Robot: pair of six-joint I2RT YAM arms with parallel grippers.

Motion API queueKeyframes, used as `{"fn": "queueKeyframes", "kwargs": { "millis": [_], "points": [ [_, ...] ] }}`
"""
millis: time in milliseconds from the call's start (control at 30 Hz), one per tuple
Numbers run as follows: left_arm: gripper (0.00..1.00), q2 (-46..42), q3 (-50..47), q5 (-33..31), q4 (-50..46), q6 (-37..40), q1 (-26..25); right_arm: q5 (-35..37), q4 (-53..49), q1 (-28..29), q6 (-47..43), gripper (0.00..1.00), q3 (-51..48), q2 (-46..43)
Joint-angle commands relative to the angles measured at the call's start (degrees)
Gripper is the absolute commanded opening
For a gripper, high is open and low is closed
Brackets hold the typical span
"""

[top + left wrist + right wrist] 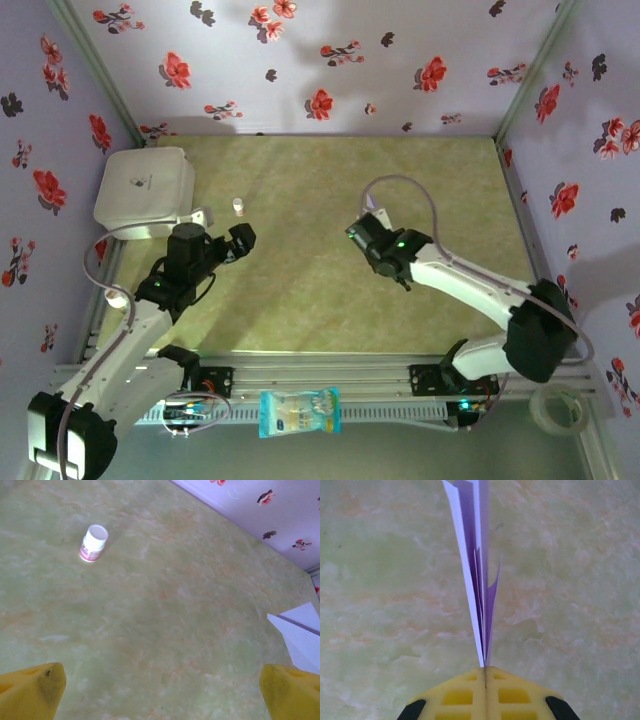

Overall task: Fold a paper plane with a square sheet of paper (pick it up from the middle)
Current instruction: Turn over the paper at the center of the table.

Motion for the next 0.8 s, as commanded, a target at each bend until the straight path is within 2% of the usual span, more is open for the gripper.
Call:
{"fn": "queueKeyframes", "kwargs": {
  "millis": [0, 133, 200, 300, 367, 467, 567, 667, 767],
  "points": [
    [1.00, -0.5, 0.3, 0.3, -1.0, -0.6, 0.6, 3.7, -0.7, 5.5, -0.9, 0.00, 1.9, 6.0],
    [1.00, 0.3, 1.8, 0.1, -4.1, -0.4, 1.3, 2.7, -2.1, 11.9, -1.2, 0.00, 6.1, 14.6],
    [1.00, -0.1, 1.6, -0.2, -4.7, -1.6, 2.1, -0.2, -1.2, 13.8, -1.3, 0.02, 7.4, 17.5],
    [1.00, -1.9, 0.2, 0.0, -4.2, -2.9, 3.1, -4.7, 0.0, 14.1, 1.0, 0.07, 9.0, 18.9],
    [1.00, -3.4, -1.3, 0.9, -2.3, -3.2, 3.5, -10.9, 1.7, 13.3, 1.5, 0.13, 9.0, 17.3],
    [1.00, -4.9, -3.3, 2.2, 0.2, -4.9, 3.7, -24.3, 8.1, 9.5, 4.0, 0.30, 6.2, 11.4],
    [1.00, -3.6, -3.6, 4.7, 1.2, -5.3, 3.9, -34.7, 14.8, 2.8, 9.3, 0.35, 1.5, 5.8],
    [0.99, -1.1, -3.4, 8.5, 2.7, -5.7, 3.8, -43.8, 23.2, -5.5, 15.8, 0.35, -5.1, 2.0],
    [0.93, 2.1, -3.3, 11.8, 4.9, -7.2, 3.9, -54.3, 33.0, -14.2, 25.1, 0.27, -11.0, 2.7]
  ]
}}
